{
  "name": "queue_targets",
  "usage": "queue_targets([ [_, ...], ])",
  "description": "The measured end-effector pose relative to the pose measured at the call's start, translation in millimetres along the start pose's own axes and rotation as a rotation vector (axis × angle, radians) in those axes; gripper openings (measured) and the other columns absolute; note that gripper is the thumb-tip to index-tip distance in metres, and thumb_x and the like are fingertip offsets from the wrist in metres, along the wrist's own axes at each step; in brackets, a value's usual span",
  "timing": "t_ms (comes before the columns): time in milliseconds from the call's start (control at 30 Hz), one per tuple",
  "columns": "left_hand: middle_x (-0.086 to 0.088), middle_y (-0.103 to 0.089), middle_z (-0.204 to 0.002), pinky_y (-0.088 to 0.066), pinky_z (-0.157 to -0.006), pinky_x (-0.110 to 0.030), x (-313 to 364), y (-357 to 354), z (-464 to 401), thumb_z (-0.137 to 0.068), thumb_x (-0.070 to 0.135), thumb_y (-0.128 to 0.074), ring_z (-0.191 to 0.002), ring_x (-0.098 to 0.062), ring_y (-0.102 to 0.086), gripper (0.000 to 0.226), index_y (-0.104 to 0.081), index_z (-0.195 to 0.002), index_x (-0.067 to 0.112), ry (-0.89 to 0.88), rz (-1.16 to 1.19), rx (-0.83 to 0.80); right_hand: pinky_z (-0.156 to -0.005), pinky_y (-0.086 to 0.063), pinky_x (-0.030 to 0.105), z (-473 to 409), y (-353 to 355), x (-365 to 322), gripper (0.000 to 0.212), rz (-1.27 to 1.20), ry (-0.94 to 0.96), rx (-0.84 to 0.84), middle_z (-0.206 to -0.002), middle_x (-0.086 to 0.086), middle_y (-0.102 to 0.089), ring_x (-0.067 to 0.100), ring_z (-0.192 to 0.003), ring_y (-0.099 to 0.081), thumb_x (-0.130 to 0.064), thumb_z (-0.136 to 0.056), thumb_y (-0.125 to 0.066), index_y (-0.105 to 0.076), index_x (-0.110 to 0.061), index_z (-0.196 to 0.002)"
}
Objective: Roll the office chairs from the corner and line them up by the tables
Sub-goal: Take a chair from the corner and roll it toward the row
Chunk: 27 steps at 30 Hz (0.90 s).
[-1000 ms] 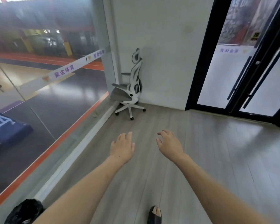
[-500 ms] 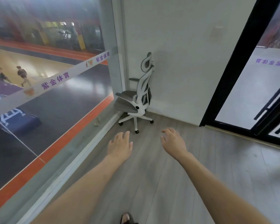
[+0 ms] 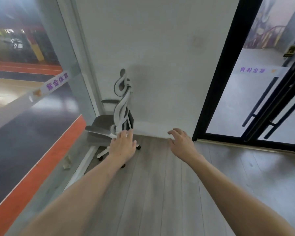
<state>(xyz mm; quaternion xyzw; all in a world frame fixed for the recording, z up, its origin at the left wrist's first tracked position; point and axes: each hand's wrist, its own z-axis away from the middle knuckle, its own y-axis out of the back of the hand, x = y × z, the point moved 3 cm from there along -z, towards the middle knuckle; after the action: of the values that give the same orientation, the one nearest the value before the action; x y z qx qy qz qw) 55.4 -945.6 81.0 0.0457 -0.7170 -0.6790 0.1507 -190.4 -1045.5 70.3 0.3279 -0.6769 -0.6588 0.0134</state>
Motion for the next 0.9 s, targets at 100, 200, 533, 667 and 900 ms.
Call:
queue_targets([
  [100, -0.006, -0.039, -0.157, -0.041, -0.107, -0.051, 19.3, -3.3, -66.9, -0.106, 0.037, -0.039, -0.141, -0.029, -0.040, 0.054, -0.031, -0.156, 0.018, -0.052, 0.012, -0.009, -0.110, -0.041, 0.045, -50.1, -0.5, 25.8, 0.036, 0.003, -0.020, 0.017, -0.151, 0.002, -0.049, 0.026, -0.140, -0.044, -0.030, -0.104, -0.051, -0.058, -0.020, -0.139],
  [200, -0.003, -0.038, -0.155, -0.037, -0.107, -0.049, 36.5, -8.1, -130.7, -0.106, 0.035, -0.038, -0.141, -0.025, -0.037, 0.054, -0.028, -0.157, 0.019, -0.070, 0.002, 0.006, -0.111, -0.040, 0.044, -108.9, -4.6, 53.4, 0.036, -0.019, -0.033, 0.024, -0.151, 0.002, -0.050, 0.026, -0.140, -0.044, -0.032, -0.105, -0.051, -0.058, -0.020, -0.138],
  [533, -0.006, -0.032, -0.159, -0.039, -0.107, -0.047, 63.3, -48.0, -309.1, -0.107, 0.039, -0.036, -0.140, -0.028, -0.041, 0.056, -0.024, -0.158, 0.018, 0.106, 0.006, -0.019, -0.114, -0.038, 0.041, -322.0, -17.8, 127.4, 0.036, -0.048, 0.110, -0.085, -0.151, 0.000, -0.049, 0.023, -0.144, -0.039, -0.032, -0.106, -0.049, -0.056, -0.021, -0.140],
  [667, -0.008, -0.028, -0.164, -0.041, -0.109, -0.049, 54.0, -57.7, -354.9, -0.107, 0.039, -0.038, -0.145, -0.029, -0.036, 0.060, -0.022, -0.161, 0.018, 0.219, 0.022, -0.021, -0.114, -0.038, 0.043, -400.7, -34.1, 126.1, 0.037, -0.010, 0.214, -0.135, -0.150, 0.001, -0.050, 0.026, -0.142, -0.041, -0.032, -0.105, -0.050, -0.057, -0.021, -0.140],
  [900, -0.008, -0.017, -0.170, -0.040, -0.112, -0.052, -7.5, -73.8, -443.7, -0.106, 0.040, -0.036, -0.154, -0.031, -0.022, 0.064, -0.017, -0.162, 0.017, 0.362, -0.011, -0.039, -0.116, -0.037, 0.044, -532.7, -78.6, 87.2, 0.037, 0.000, 0.375, -0.232, -0.152, 0.001, -0.047, 0.026, -0.144, -0.039, -0.033, -0.105, -0.049, -0.054, -0.025, -0.141],
])
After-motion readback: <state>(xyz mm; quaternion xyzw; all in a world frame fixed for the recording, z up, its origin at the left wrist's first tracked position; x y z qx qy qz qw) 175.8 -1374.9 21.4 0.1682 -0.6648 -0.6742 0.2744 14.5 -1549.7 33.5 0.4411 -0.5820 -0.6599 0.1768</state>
